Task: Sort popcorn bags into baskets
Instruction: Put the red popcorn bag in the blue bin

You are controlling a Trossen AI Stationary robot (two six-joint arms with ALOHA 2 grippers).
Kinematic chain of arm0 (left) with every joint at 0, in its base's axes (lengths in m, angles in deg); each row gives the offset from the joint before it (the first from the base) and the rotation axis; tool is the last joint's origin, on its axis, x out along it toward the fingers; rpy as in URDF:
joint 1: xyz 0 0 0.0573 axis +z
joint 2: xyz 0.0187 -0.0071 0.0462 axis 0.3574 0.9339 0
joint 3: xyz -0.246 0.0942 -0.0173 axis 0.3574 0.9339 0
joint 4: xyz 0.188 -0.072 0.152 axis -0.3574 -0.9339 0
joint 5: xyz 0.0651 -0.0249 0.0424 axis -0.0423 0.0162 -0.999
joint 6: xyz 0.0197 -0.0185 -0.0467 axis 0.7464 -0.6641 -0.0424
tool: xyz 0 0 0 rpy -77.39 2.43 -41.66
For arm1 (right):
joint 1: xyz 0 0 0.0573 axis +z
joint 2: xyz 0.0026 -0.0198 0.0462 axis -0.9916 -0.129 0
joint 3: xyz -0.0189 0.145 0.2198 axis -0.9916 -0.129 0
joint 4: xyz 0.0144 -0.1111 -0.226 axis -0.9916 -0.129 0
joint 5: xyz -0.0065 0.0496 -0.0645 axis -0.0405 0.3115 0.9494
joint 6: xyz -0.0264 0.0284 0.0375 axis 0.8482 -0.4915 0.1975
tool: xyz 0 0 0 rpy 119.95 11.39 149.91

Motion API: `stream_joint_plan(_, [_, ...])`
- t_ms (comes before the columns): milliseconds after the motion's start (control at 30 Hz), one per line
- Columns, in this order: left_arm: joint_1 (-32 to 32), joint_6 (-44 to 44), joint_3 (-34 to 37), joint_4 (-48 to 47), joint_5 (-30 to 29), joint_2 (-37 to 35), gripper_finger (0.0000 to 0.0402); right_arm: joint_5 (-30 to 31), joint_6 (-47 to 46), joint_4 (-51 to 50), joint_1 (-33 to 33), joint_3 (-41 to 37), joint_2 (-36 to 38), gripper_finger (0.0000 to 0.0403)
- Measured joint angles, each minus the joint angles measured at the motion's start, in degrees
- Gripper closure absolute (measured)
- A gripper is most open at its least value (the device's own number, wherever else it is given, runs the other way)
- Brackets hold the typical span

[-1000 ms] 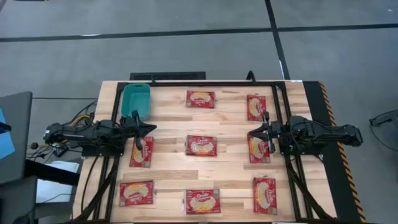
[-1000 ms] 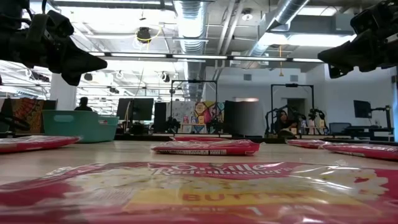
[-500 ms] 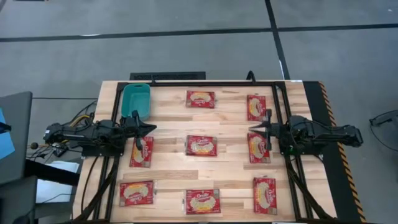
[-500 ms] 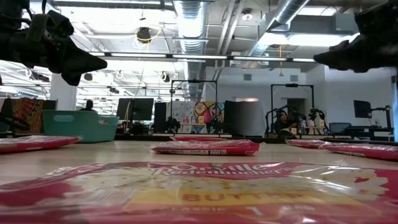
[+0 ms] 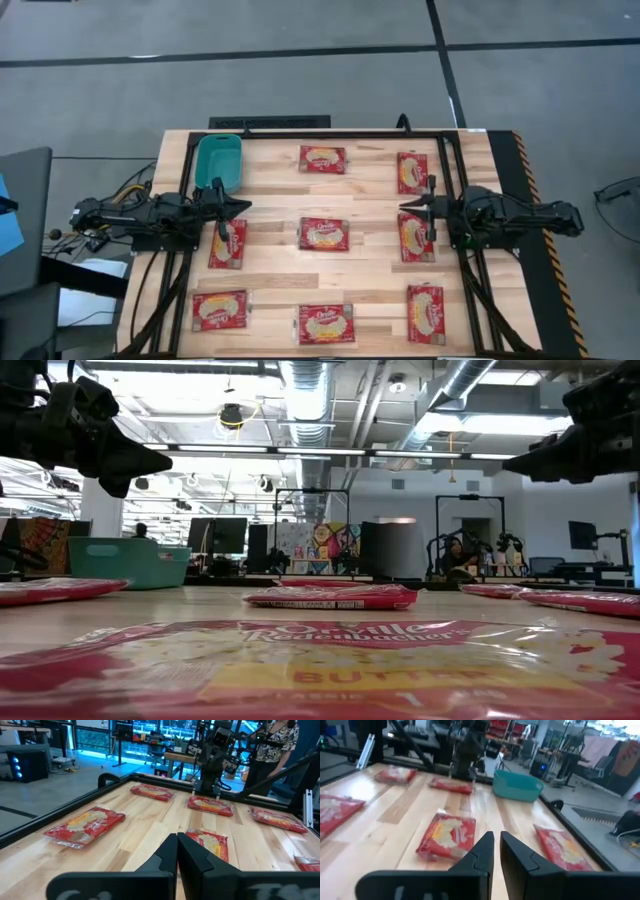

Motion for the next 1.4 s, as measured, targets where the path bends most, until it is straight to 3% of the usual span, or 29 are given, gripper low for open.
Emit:
stream_joint_plan(133, [0.0,0.0,0.0,0.2,0.1,0.0,0.0401,-3.2,-24.5,1.8,0.9,0.0,0.0,0.0346])
stream_joint_plan(300, [-0.1,0.1,0.0,-0.1,1.1,0.0,0.0401,-4.4,-28.5,2.6,2.8,-0.7,0.0,0.0346])
stream_joint_plan(467, [-0.1,0.1,0.0,0.0,0.4,0.0,0.0401,-2.8,-28.0,7.1,7.0,-3.2,0.8,0.0346])
stream_joint_plan(667, [-0.6,0.4,0.0,0.6,3.0,0.0,0.0401,5.7,-28.1,9.3,16.0,-3.2,0.5,0.0346])
stream_joint_plan(733, [-1.3,0.4,0.0,1.3,2.8,0.0,0.0401,11.2,-27.4,12.0,20.4,-3.2,-0.5,0.0346])
stream_joint_plan(867, [-3.0,3.0,0.0,2.0,0.6,-0.9,0.0401,20.4,-24.3,17.9,27.8,-3.2,-3.6,0.0346])
stream_joint_plan(1133, [-4.3,7.3,0.0,2.3,-4.8,-2.0,0.0401,28.8,-29.4,21.4,35.1,-3.3,-14.7,0.0346])
stream_joint_plan(1233, [-4.3,7.3,0.0,2.0,-4.5,-2.0,0.0401,29.9,-28.2,24.9,35.8,-3.3,-18.8,0.0346])
stream_joint_plan(1400, [-4.3,7.8,0.0,2.4,-1.7,-2.0,0.0401,28.1,-16.5,35.4,35.2,-3.2,-20.3,0.0346])
